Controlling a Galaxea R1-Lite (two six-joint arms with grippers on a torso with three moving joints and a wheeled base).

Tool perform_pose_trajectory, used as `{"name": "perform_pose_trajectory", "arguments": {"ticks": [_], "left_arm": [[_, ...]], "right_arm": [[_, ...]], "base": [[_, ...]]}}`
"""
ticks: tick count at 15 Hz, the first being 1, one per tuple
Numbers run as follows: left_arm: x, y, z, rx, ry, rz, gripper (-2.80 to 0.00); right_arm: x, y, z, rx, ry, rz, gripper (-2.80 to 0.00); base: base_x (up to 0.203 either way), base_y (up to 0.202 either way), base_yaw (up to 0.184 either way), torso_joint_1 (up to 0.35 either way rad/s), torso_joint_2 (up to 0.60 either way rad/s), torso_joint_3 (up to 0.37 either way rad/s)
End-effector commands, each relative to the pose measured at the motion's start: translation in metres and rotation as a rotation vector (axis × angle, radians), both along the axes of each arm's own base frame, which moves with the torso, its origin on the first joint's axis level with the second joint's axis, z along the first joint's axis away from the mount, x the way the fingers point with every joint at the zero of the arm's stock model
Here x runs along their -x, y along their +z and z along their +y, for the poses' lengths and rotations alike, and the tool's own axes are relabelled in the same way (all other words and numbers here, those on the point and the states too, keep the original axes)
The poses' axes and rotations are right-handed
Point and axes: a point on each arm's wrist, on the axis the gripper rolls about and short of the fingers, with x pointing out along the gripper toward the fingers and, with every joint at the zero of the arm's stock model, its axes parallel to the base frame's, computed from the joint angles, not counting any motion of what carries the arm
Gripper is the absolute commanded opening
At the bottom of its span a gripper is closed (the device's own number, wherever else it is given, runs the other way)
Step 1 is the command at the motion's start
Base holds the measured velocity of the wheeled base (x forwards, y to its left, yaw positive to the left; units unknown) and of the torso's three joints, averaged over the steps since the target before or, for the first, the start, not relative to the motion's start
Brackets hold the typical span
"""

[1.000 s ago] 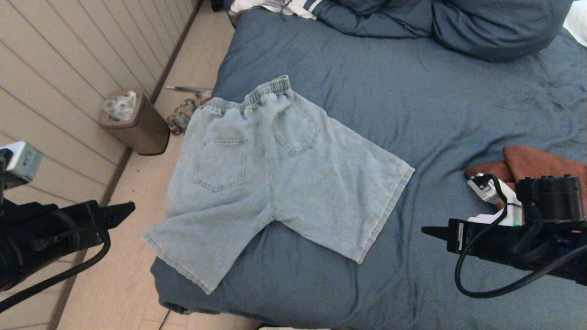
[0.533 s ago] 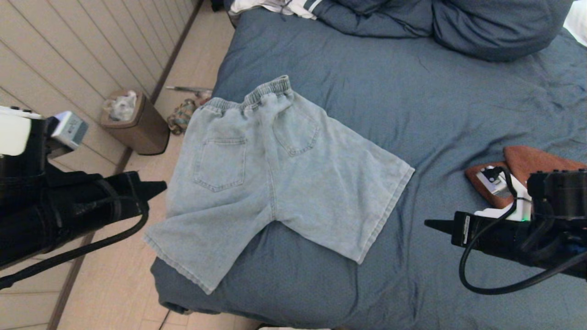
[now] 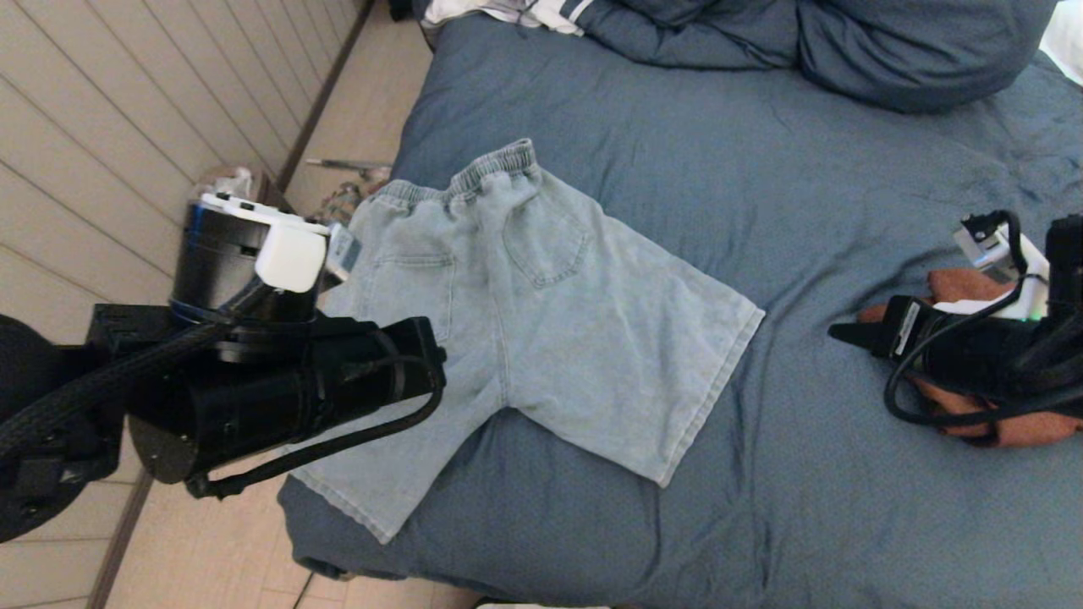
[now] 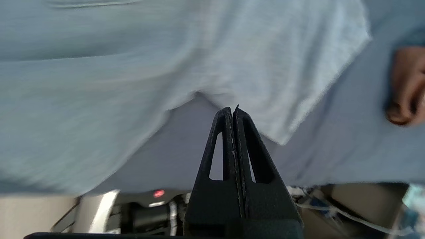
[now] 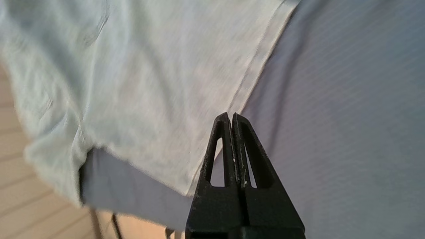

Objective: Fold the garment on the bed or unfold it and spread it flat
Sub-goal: Unford the brown shorts

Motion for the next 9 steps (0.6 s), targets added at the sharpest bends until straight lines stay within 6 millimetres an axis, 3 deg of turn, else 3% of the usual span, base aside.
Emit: {"name": "perform_pose_trajectory", "arguments": {"ticks": [1,3,5,7,9], "left_arm": [[-0.018,-0.016,-0.03,-0.031,-0.032,0.035,-2.8],[-0.032,-0.013,-0.052,-0.022,-0.048,0.017,-2.8],[-0.042,-0.009,-0.075,-0.029,-0.086,-0.013,-2.8],[-0.043,-0.006,-0.098,-0.026,-0.132,-0.037,-2.8],[-0.039,0.0,-0.114,-0.029,-0.172,-0.056,-2.8]], "right_arm": [[-0.014,0.019,-0.002,0.007,-0.03,0.028,-2.8],[-0.037,0.026,-0.016,0.023,-0.114,0.061,-2.8],[-0.067,0.029,-0.044,0.028,-0.217,0.079,-2.8],[-0.093,0.035,-0.064,0.068,-0.313,0.081,-2.8],[-0.114,0.032,-0.074,0.215,-0.417,0.109,-2.8]], "base": [[0.0,0.0,0.0,0.0,0.0,0.0],[0.0,0.0,0.0,0.0,0.0,0.0],[0.0,0.0,0.0,0.0,0.0,0.0],[0.0,0.0,0.0,0.0,0.0,0.0],[0.0,0.0,0.0,0.0,0.0,0.0]]}}
